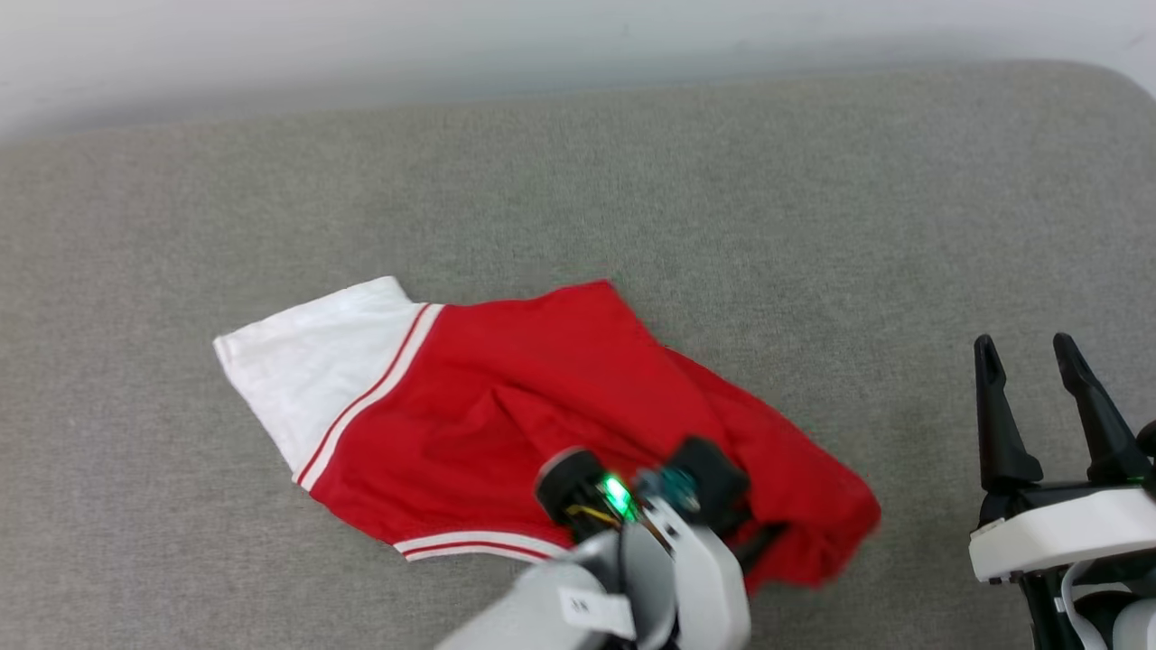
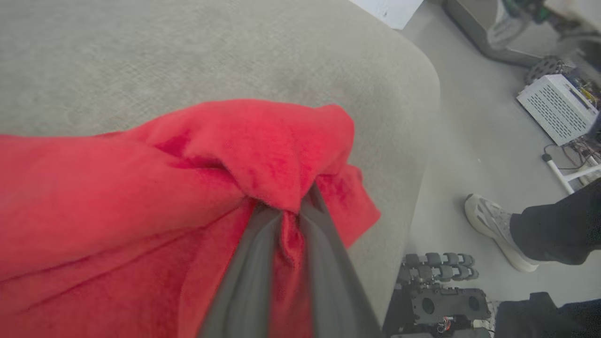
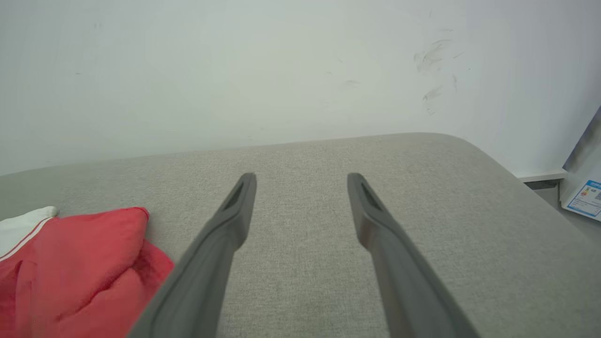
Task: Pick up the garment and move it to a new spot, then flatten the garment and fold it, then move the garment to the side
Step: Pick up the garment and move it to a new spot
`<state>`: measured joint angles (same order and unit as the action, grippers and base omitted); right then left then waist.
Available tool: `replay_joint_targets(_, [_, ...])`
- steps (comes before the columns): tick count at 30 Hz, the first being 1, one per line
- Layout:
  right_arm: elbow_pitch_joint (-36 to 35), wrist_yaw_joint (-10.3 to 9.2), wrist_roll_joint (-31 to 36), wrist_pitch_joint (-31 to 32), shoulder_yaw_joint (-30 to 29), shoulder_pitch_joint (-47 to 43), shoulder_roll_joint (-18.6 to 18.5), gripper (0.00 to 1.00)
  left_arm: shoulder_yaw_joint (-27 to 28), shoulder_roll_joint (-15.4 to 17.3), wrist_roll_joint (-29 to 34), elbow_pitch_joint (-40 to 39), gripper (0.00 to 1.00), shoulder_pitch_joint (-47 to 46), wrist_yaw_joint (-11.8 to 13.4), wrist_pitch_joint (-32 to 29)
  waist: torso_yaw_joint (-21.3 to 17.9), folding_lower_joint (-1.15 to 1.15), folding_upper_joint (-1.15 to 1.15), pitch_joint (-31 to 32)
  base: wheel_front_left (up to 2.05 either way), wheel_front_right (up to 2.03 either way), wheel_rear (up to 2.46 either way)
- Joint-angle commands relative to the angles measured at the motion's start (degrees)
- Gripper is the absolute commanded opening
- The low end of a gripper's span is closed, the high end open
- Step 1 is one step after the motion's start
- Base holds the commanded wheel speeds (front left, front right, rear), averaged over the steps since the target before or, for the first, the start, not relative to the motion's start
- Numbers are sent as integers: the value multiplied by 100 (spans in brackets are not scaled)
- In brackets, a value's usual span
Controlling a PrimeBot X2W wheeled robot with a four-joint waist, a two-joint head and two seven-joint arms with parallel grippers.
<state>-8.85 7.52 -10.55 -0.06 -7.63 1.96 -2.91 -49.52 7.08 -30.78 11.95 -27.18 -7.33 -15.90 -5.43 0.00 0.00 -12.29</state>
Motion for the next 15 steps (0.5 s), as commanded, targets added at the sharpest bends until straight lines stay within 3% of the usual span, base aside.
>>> replay_joint_targets(1, [16,-6,-9,-47,11,88,5,100,-204,-4,30,20,0,-32,-18,88,-31,0,0,-153,0,0,0])
replay_joint_targets(5, [66,-6,-8,-93,27,167,5,100,-674,-14,-43,229,0,-99,-17,310,-19,0,0,-260,0,0,0])
replay_joint_targets(6, [79,-6,-3,-104,19,166,5,100,-733,-20,-72,276,27,-130,-17,381,-8,0,0,-266,0,0,0])
replay_joint_targets(7, [92,-6,11,-105,8,163,6,100,-776,-25,-70,284,73,-176,-18,493,10,0,0,-260,0,0,0])
replay_joint_targets(8, [107,-6,37,-105,-4,160,5,100,-799,-22,-73,308,100,-203,-17,596,32,0,0,-237,0,0,0])
replay_joint_targets(15, [227,-6,81,-66,-20,70,5,100,-546,27,-39,244,100,-229,82,1419,182,0,0,182,0,0,0])
